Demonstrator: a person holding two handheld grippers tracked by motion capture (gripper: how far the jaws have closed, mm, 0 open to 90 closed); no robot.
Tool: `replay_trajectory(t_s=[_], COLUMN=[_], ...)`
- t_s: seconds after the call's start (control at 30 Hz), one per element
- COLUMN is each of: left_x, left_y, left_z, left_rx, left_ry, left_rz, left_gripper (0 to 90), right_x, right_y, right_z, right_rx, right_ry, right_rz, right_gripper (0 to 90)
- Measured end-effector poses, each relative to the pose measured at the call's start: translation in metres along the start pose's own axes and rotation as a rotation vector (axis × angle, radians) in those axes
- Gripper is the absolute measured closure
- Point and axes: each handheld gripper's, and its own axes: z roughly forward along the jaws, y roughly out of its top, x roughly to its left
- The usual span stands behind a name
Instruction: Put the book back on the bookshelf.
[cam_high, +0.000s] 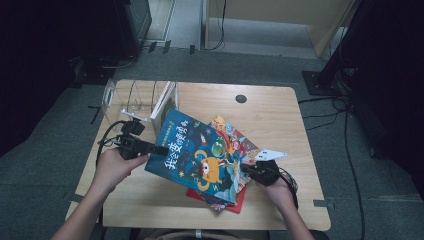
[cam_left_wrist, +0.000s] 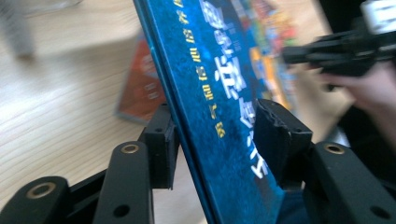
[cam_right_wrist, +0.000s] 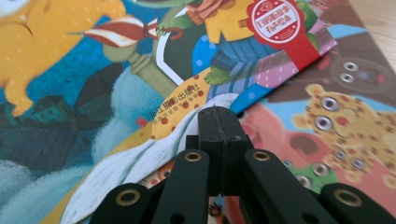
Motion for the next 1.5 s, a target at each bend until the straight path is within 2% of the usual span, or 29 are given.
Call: replay_trajectory(t_s=[0.07, 0.2, 0.27, 0.3, 0.43, 0.47, 0.5, 0.6, 0.7, 0.8, 0.87, 0.97, 1.0, 1.13, 1.5], left_x=[-0.007, -0.019, -0.021, -0.023, -0.028, -0.028, -0.027, -0.025, -0.023, -0.022, -0.025, -0.028, -0.029, -0.028, -0.013], left_y=[0.009, 0.028, 0.037, 0.042, 0.06, 0.065, 0.07, 0.08, 0.087, 0.093, 0.096, 0.098, 0.098, 0.094, 0.07], left_z=[-0.002, 0.002, 0.0, -0.002, -0.007, -0.009, -0.011, -0.013, -0.021, -0.036, -0.048, -0.062, -0.066, -0.086, -0.131], left_rx=[0.02, 0.066, 0.067, 0.066, 0.123, 0.129, 0.127, 0.169, 0.191, 0.181, 0.182, 0.182, 0.186, 0.177, 0.125], left_ry=[-0.008, 0.005, -0.025, -0.018, -0.01, -0.03, -0.068, -0.075, -0.069, -0.054, -0.022, 0.026, 0.047, 0.111, 0.165], left_rz=[0.02, 0.042, 0.042, 0.045, 0.059, 0.052, 0.037, 0.012, -0.015, -0.028, 0.007, 0.015, 0.032, 0.045, -0.015], left_gripper=[57.1, 62.1, 65.3, 65.8, 69.4, 71.0, 73.9, 78.2, 80.6, 83.2, 83.3, 83.5, 83.5, 83.4, 83.5], right_x=[0.003, 0.011, 0.014, 0.015, 0.016, 0.017, 0.017, 0.02, 0.019, 0.015, 0.014, 0.013, 0.012, 0.01, 0.005], right_y=[0.002, 0.007, 0.009, 0.01, 0.012, 0.013, 0.014, 0.015, 0.016, 0.015, 0.015, 0.016, 0.016, 0.017, 0.022], right_z=[0.004, 0.012, 0.016, 0.017, 0.02, 0.02, 0.021, 0.023, 0.022, 0.019, 0.017, 0.016, 0.016, 0.014, 0.02], right_rx=[-0.004, -0.003, -0.004, -0.005, -0.004, 0.0, -0.002, 0.001, 0.009, 0.016, 0.013, 0.024, 0.023, 0.021, 0.032], right_ry=[0.01, 0.033, 0.033, 0.031, 0.036, 0.036, 0.039, 0.047, 0.041, 0.026, 0.009, -0.005, -0.012, -0.023, -0.038], right_rz=[-0.007, -0.043, -0.065, -0.069, -0.093, -0.101, -0.106, -0.128, -0.138, -0.132, -0.137, -0.149, -0.156, -0.145, -0.115], right_gripper=[90.0, 89.6, 88.9, 87.9, 87.1, 87.0, 86.2, 81.8, 82.5, 81.1, 80.2, 78.8, 78.2, 76.1, 71.8])
